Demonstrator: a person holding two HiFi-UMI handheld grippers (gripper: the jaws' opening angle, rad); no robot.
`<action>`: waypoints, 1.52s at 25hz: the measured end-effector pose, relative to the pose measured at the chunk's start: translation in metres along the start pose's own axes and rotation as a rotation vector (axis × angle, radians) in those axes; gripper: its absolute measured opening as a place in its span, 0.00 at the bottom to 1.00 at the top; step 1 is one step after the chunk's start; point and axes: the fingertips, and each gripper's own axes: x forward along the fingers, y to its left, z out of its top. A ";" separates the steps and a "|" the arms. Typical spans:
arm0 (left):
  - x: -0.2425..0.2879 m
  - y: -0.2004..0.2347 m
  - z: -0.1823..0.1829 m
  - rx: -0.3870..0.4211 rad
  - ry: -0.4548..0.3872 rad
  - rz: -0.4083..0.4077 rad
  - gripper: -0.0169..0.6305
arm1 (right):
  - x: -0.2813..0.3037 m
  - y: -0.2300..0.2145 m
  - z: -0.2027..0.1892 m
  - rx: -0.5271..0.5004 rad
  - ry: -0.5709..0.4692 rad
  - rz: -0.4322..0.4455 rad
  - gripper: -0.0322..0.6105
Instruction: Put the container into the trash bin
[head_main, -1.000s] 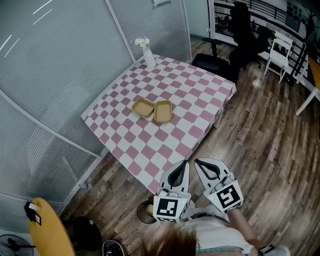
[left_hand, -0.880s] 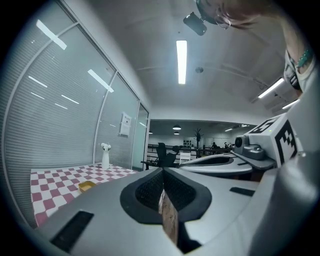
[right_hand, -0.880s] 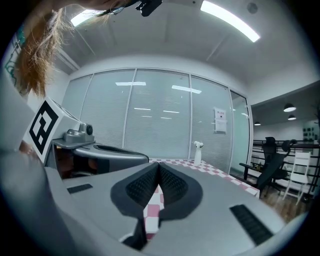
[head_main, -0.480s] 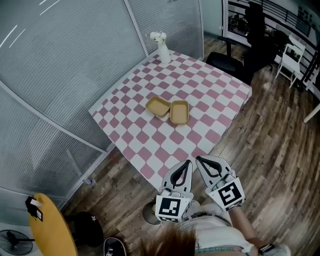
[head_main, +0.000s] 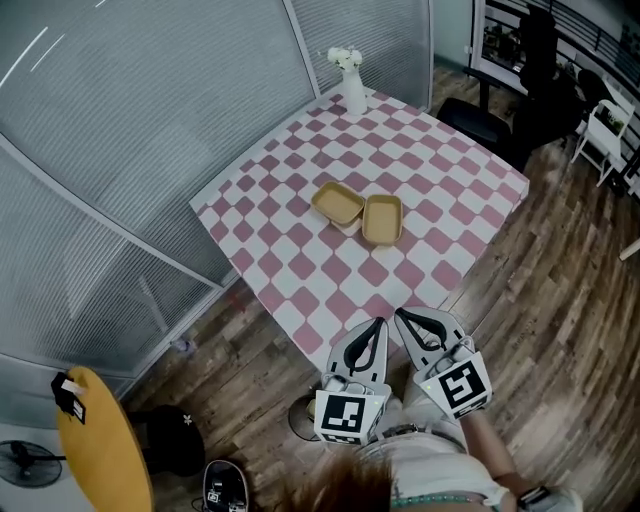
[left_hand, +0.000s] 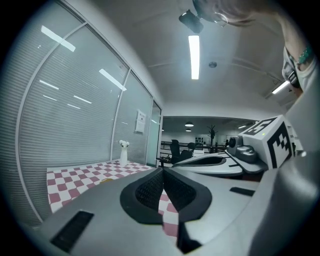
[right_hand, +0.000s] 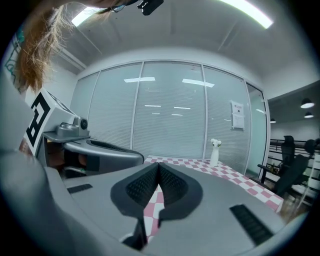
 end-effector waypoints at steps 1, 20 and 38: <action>0.004 0.002 0.001 -0.007 0.000 0.008 0.04 | 0.005 -0.003 0.000 -0.005 0.001 0.011 0.04; 0.123 0.060 0.025 -0.025 -0.030 0.292 0.04 | 0.101 -0.105 0.022 -0.081 -0.040 0.324 0.04; 0.132 0.078 0.017 -0.054 -0.017 0.453 0.04 | 0.145 -0.122 -0.016 -0.137 0.019 0.466 0.04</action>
